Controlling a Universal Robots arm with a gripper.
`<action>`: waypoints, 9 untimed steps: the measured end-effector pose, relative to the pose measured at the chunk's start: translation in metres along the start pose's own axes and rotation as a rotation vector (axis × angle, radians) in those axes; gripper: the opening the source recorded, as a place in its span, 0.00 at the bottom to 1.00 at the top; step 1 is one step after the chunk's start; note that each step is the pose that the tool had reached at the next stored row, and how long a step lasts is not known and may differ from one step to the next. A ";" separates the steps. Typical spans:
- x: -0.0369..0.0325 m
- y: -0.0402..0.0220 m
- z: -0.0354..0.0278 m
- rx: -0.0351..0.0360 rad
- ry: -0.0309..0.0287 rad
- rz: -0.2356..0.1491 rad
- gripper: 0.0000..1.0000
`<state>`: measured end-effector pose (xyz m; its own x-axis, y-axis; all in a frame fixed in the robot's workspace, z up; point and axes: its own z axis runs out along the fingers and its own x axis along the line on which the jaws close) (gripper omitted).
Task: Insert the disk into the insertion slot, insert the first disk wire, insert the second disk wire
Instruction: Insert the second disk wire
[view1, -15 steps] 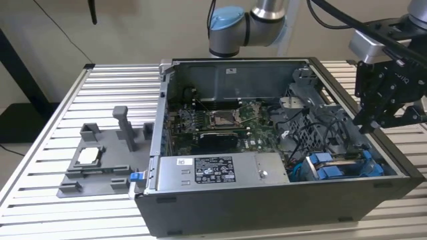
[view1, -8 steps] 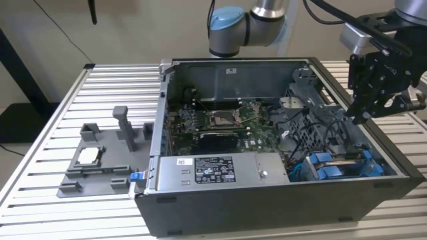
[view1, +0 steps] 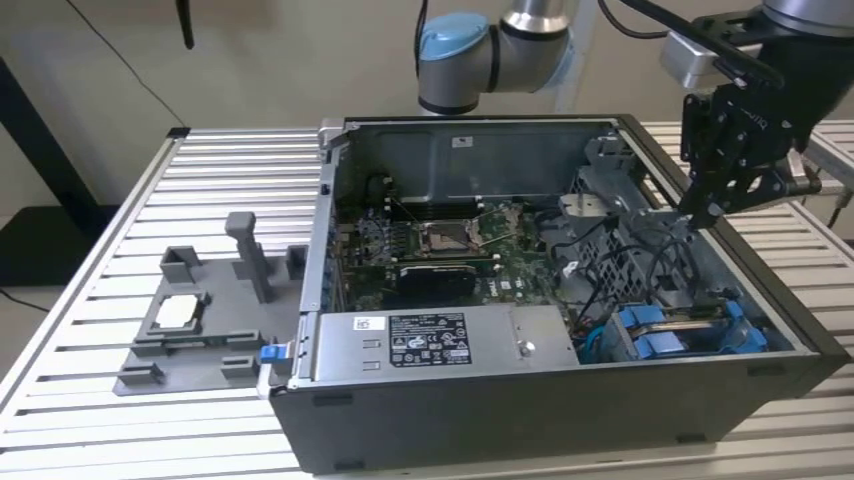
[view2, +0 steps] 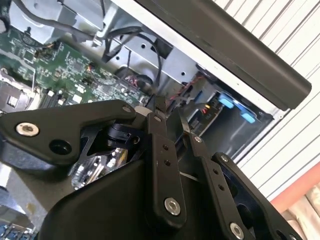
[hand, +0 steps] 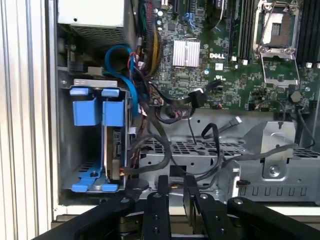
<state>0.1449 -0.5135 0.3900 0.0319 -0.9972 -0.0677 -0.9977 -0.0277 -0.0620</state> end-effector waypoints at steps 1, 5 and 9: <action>-0.0038 -0.0001 0.0002 0.0000 0.0004 0.000 0.27; -0.0176 -0.0005 0.0012 -0.0001 0.0015 0.000 0.27; -0.0231 0.0001 0.0016 0.0000 0.0016 0.000 0.27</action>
<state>0.1442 -0.4903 0.3900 0.0320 -0.9973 -0.0661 -0.9977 -0.0279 -0.0620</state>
